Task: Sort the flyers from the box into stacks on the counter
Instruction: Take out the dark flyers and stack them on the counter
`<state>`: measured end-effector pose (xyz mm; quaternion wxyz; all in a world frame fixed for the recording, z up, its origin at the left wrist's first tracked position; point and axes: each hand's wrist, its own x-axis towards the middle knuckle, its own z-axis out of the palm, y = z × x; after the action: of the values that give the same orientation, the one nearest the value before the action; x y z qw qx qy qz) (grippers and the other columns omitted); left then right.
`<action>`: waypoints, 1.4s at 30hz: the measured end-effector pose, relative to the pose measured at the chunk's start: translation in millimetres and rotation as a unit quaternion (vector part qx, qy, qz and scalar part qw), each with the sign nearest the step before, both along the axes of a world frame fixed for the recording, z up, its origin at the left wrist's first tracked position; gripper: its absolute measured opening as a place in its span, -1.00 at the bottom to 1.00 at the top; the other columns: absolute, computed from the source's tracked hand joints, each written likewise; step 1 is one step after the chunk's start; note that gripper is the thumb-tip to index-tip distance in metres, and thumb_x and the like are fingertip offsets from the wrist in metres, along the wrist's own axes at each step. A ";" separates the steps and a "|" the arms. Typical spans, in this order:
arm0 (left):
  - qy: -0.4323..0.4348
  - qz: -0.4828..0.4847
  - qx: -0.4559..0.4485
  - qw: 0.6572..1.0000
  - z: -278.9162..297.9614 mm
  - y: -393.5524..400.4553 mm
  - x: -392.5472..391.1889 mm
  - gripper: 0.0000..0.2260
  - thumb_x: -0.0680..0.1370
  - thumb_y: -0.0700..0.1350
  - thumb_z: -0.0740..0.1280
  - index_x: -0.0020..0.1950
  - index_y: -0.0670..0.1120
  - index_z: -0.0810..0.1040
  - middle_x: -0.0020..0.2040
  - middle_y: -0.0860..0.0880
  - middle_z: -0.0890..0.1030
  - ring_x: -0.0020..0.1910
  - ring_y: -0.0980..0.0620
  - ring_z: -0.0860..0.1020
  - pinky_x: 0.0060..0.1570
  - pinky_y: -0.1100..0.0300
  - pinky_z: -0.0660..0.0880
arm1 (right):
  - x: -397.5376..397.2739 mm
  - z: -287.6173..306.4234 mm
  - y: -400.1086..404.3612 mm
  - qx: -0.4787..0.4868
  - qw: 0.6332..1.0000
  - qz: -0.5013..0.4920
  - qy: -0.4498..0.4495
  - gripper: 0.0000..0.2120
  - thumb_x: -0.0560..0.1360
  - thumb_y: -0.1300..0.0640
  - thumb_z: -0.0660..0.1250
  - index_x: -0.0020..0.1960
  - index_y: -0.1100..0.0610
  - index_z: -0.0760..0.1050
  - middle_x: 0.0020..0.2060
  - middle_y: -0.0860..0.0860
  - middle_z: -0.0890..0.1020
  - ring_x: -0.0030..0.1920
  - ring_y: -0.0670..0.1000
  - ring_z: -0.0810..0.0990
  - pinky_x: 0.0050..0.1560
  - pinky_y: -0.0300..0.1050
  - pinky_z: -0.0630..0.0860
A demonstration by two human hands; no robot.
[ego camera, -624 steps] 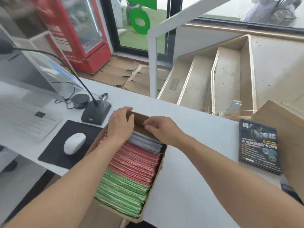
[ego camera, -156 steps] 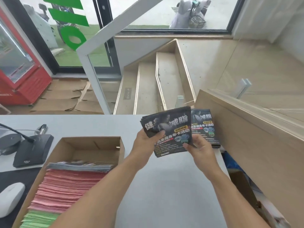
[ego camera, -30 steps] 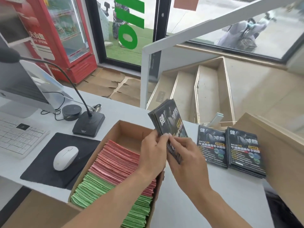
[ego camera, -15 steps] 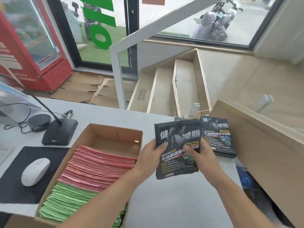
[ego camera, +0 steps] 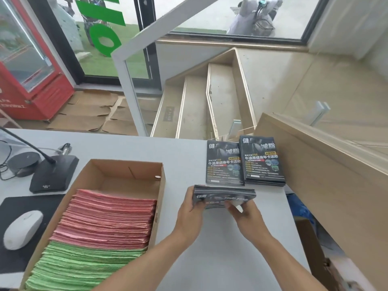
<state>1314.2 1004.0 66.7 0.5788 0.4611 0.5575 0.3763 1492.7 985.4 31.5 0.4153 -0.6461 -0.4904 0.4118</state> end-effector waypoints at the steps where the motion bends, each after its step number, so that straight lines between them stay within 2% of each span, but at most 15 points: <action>1: 0.014 0.009 -0.008 1.000 -4.3 -1.0 1.5 -0.66 0.64 -0.39 0.17 0.21 0.02 0.50 -0.02 0.22 0.65 -0.10 0.47 0.53 -0.11 0.55 0.39 | 0.7 -2.5 -1.6 -0.012 1.000 0.006 -0.013 -0.73 0.61 0.20 0.37 0.20 -0.14 0.53 0.12 -0.23 0.67 0.23 -0.16 0.58 0.28 -0.02 0.49; 6: 0.068 0.035 -0.017 0.997 -16.7 -1.3 7.2 -0.66 0.62 -0.33 0.25 0.19 0.12 0.46 0.04 0.24 0.60 -0.01 0.36 0.54 -0.15 0.53 0.38 | 4.4 -11.5 -0.9 -0.043 0.996 0.037 -0.067 -0.82 0.64 0.23 0.30 0.12 -0.04 0.54 0.02 -0.26 0.66 0.14 -0.22 0.57 0.12 -0.21 0.45; 9: 0.077 0.057 -0.024 0.995 -11.1 8.1 11.0 -0.68 0.62 -0.32 0.24 0.14 0.13 0.44 0.00 0.21 0.62 -0.03 0.27 0.57 -0.25 0.50 0.39 | 0.1 -3.7 5.6 -0.048 0.997 0.014 -0.054 -0.75 0.63 0.24 0.32 0.11 -0.13 0.53 -0.04 -0.27 0.69 0.08 -0.24 0.61 0.00 -0.35 0.47; 11: 0.078 0.071 -0.052 0.993 -6.3 22.3 13.0 -0.68 0.62 -0.29 0.24 0.21 0.12 0.39 -0.01 0.19 0.60 -0.07 0.18 0.60 -0.25 0.37 0.49 | -2.0 2.5 15.0 -0.061 0.998 0.008 0.001 -0.71 0.62 0.25 0.34 0.18 -0.13 0.49 -0.02 -0.20 0.70 0.06 -0.17 0.65 0.03 -0.25 0.58; 13: 0.075 0.083 -0.083 0.990 -2.6 42.0 14.2 -0.65 0.62 -0.27 0.25 0.28 0.12 0.33 0.00 0.15 0.59 -0.08 0.08 0.64 -0.16 0.10 0.63 | -3.8 10.8 29.3 -0.090 0.995 -0.010 0.041 -0.71 0.61 0.21 0.36 0.19 -0.15 0.48 0.01 -0.15 0.70 0.03 -0.11 0.69 0.05 -0.07 0.65; 15: 0.084 0.091 -0.105 0.987 -0.3 65.2 15.0 -0.62 0.60 -0.28 0.26 0.29 0.11 0.33 -0.01 0.11 0.57 -0.08 0.01 0.65 -0.07 -0.03 0.66 | -2.9 17.3 49.8 -0.112 0.993 -0.022 0.030 -0.73 0.61 0.16 0.37 0.20 -0.16 0.46 0.04 -0.13 0.69 0.02 -0.08 0.69 0.07 0.06 0.67; 18: 0.096 0.091 -0.119 0.984 1.5 102.5 18.4 -0.64 0.58 -0.30 0.27 0.28 0.06 0.38 -0.03 0.02 0.60 -0.12 -0.02 0.66 -0.17 0.03 0.66 | 1.4 29.8 87.9 -0.149 0.986 -0.022 -0.066 -0.67 0.59 0.11 0.39 0.25 -0.09 0.35 0.04 -0.11 0.64 0.01 -0.05 0.66 0.04 0.05 0.66; 21: 0.116 0.073 -0.113 0.984 2.4 138.1 25.6 -0.66 0.57 -0.25 0.32 0.28 0.04 0.40 0.04 -0.05 0.64 -0.09 -0.05 0.68 -0.11 -0.02 0.68 | 5.6 42.6 128.0 -0.160 0.969 -0.007 -0.188 -0.70 0.55 0.03 0.36 0.23 0.00 0.37 -0.01 -0.08 0.63 -0.03 0.01 0.65 0.02 0.11 0.63; 27: 0.139 0.010 -0.120 0.983 -2.5 182.9 40.5 -0.67 0.58 -0.21 0.34 0.32 -0.02 0.40 0.00 -0.04 0.61 -0.08 -0.01 0.64 -0.10 0.06 0.63 | 11.8 53.8 171.4 -0.196 0.882 0.002 -0.429 -0.70 0.56 -0.07 0.32 0.16 0.11 0.46 -0.03 0.01 0.60 -0.06 0.11 0.59 -0.10 -0.03 0.45; 29: 0.140 -0.030 -0.136 0.980 -5.7 187.9 42.6 -0.68 0.57 -0.24 0.34 0.30 -0.02 0.43 -0.02 -0.01 0.61 -0.07 -0.01 0.62 -0.06 0.05 0.60 | 18.8 49.0 173.6 -0.208 0.846 0.019 -0.490 -0.70 0.55 -0.01 0.35 0.22 0.10 0.53 0.09 0.03 0.58 0.05 0.12 0.60 -0.08 -0.03 0.44; 31: 0.150 -0.065 -0.143 0.976 -9.8 189.9 43.7 -0.70 0.56 -0.28 0.33 0.26 -0.04 0.48 0.02 -0.04 0.62 -0.07 0.00 0.59 -0.10 0.12 0.54 | 32.7 40.9 171.4 -0.204 0.835 0.019 -0.511 -0.66 0.54 0.03 0.35 0.31 0.02 0.51 0.27 0.04 0.52 0.28 0.12 0.51 0.09 0.05 0.43; 33: 0.145 -0.072 -0.148 0.976 -13.4 190.5 45.2 -0.74 0.57 -0.29 0.29 0.23 -0.08 0.52 -0.02 -0.02 0.60 -0.14 0.06 0.53 -0.20 0.21 0.46 | 50.1 33.2 164.9 -0.181 0.839 -0.011 -0.513 -0.58 0.54 0.02 0.36 0.39 -0.04 0.46 0.41 0.05 0.42 0.43 0.12 0.35 0.32 0.11 0.35; 36: 0.131 -0.069 -0.163 0.975 -16.2 192.4 50.1 -0.79 0.59 -0.26 0.28 0.20 -0.06 0.48 -0.10 0.06 0.50 -0.18 0.13 0.44 -0.19 0.20 0.40 | 78.9 22.0 154.8 -0.166 0.874 -0.107 -0.444 -0.42 0.52 0.03 0.34 0.52 -0.02 0.33 0.48 0.06 0.33 0.47 0.14 0.27 0.46 0.13 0.28; 40: 0.109 -0.087 -0.193 0.971 -18.1 194.3 61.8 -0.66 0.56 -0.20 0.32 0.34 -0.13 0.47 0.25 -0.13 0.57 0.02 -0.04 0.52 -0.18 0.12 0.44 | 108.6 14.5 151.2 -0.237 0.900 -0.188 -0.315 -0.23 0.53 -0.04 0.35 0.61 0.15 0.09 0.58 0.13 0.16 0.54 0.21 0.15 0.47 0.18 0.26; 42: 0.105 -0.089 -0.207 0.969 -16.4 193.3 68.8 -0.52 0.55 -0.18 0.33 0.48 -0.10 0.38 0.45 -0.12 0.43 0.29 -0.12 0.46 0.14 0.01 0.50 | 113.7 12.2 152.7 -0.261 0.907 -0.189 -0.271 -0.17 0.53 -0.09 0.37 0.62 0.18 0.06 0.57 0.13 0.18 0.53 0.20 0.18 0.43 0.18 0.28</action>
<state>1383.0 1197.3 50.3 0.6309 0.4162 0.6376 0.1491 1606.4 1138.1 43.7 0.1528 -0.8990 -0.3274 0.2476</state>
